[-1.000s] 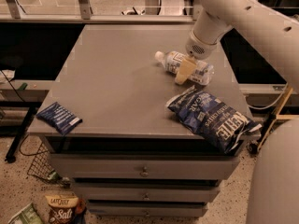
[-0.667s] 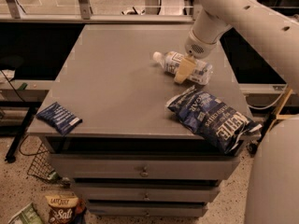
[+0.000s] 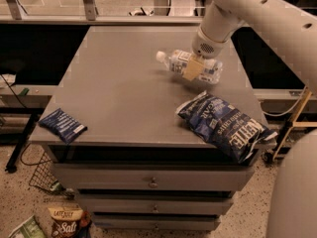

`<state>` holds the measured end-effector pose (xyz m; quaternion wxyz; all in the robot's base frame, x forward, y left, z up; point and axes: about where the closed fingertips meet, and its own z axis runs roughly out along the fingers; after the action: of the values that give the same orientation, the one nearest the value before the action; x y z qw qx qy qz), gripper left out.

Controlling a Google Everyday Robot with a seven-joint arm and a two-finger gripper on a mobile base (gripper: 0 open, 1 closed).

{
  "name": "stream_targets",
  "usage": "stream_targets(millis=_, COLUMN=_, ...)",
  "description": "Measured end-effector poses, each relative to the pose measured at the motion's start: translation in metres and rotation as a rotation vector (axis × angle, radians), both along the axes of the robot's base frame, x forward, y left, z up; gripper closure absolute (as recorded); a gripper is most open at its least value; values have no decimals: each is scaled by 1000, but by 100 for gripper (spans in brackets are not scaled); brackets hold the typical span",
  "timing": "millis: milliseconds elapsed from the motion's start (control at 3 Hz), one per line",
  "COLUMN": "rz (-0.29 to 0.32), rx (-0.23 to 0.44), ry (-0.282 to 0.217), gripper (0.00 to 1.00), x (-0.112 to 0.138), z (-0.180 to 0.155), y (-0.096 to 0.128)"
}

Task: Move blue plastic bottle near rxbar blueberry

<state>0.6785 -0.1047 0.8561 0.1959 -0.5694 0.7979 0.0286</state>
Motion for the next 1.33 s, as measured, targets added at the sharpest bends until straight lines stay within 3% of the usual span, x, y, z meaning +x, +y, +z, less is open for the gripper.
stream_targets(millis=333, rz=199, rx=47, ry=-37, gripper=100, x=-30, z=38, y=37)
stream_targets(millis=667, rz=389, rx=87, ry=-35, gripper=100, x=-60, z=62, y=68)
stream_targets(millis=1000, rz=408, rx=85, ry=-32, gripper=100, x=-61, z=60, y=70)
stream_targets(millis=1333, rz=446, rx=80, ry=-26, gripper=100, x=-68, z=57, y=86)
